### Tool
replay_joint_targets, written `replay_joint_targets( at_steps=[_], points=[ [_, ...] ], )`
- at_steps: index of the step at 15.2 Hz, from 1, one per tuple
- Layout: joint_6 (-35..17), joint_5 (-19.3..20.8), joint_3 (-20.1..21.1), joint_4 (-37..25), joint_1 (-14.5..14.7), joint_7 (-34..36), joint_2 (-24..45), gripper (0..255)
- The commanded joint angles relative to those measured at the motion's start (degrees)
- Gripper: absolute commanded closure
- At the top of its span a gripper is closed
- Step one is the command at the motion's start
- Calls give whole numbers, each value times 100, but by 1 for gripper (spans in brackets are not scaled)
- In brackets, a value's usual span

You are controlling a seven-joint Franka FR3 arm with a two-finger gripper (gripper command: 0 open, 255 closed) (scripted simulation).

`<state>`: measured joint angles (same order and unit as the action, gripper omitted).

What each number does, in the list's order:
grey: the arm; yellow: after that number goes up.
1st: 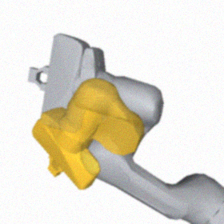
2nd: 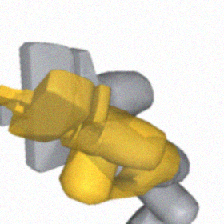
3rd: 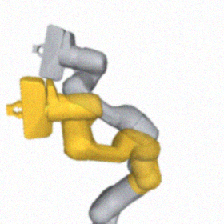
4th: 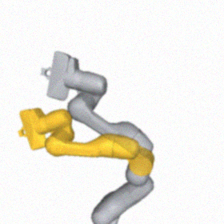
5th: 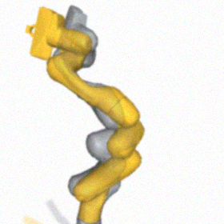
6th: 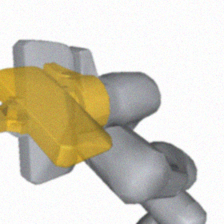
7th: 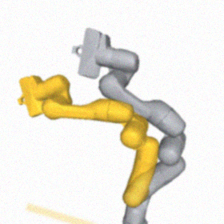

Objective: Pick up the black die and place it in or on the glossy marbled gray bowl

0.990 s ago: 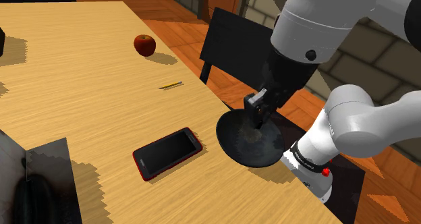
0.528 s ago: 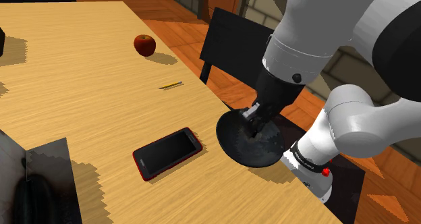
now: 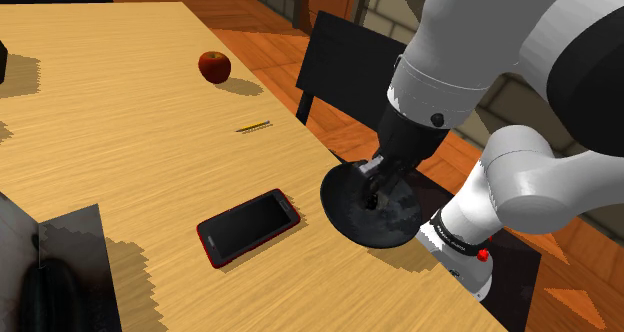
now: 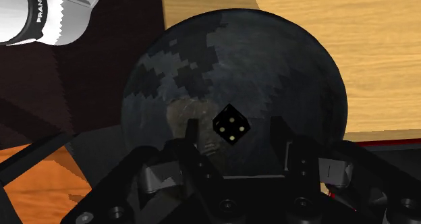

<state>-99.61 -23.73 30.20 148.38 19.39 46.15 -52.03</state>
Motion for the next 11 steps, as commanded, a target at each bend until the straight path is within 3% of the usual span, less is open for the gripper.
replay_joint_targets(
  at_steps=[1, 5, 9, 11],
  points=[
    [0, 0, 0, 0, 0, 0, 0, 0],
    [0, 0, 0, 0, 0, 0, 0, 0],
    [666, 235, -250, -719, -96, 49, 55, 0],
    [666, 236, -250, -718, -96, 49, 54, 0]
  ],
)
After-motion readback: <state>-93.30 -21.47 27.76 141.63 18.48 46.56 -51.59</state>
